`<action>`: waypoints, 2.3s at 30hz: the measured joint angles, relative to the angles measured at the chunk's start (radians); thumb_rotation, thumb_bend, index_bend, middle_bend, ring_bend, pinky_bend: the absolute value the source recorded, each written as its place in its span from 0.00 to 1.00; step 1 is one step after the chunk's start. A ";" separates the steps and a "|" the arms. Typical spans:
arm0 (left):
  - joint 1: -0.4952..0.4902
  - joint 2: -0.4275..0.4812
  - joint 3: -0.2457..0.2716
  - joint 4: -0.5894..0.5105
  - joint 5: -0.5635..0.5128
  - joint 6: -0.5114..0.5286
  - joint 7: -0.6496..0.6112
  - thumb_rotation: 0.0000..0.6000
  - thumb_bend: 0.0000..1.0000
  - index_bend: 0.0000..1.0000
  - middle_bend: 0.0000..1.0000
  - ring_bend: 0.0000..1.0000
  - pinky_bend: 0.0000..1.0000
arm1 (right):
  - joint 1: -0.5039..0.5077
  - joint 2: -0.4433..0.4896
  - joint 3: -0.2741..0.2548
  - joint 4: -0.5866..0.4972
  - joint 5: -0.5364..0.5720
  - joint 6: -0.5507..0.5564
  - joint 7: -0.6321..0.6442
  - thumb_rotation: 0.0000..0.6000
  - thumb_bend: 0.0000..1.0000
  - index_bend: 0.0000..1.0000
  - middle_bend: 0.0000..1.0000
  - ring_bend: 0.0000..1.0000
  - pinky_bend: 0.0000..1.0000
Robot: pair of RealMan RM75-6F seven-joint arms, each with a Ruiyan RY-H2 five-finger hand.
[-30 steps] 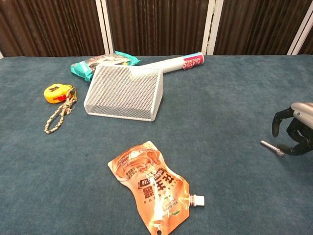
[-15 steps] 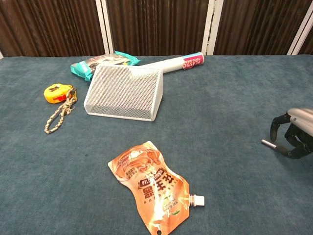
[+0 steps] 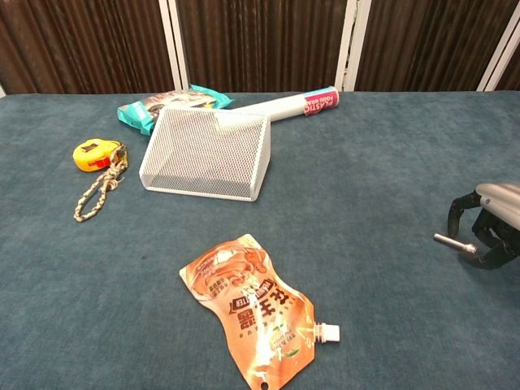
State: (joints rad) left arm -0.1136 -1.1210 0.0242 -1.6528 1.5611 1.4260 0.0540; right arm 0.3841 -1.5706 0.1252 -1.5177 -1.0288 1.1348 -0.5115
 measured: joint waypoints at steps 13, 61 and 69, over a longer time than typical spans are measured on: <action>-0.002 0.001 0.004 0.000 0.000 -0.007 0.002 1.00 0.46 0.15 0.03 0.07 0.36 | 0.033 -0.032 0.013 0.056 0.033 -0.036 0.008 1.00 0.42 0.56 0.98 0.94 1.00; -0.013 -0.004 0.017 -0.006 -0.003 -0.042 0.030 1.00 0.46 0.15 0.03 0.07 0.36 | 0.021 0.026 -0.021 0.030 -0.113 -0.030 0.212 1.00 0.42 0.67 1.00 0.96 1.00; -0.015 -0.006 0.018 -0.006 -0.005 -0.045 0.035 1.00 0.45 0.15 0.03 0.07 0.36 | 0.013 0.050 -0.028 0.019 -0.120 -0.043 0.246 1.00 0.42 0.66 1.00 0.96 1.00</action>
State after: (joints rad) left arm -0.1282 -1.1268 0.0421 -1.6585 1.5557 1.3808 0.0886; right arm 0.3971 -1.5202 0.0971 -1.4987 -1.1490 1.0914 -0.2653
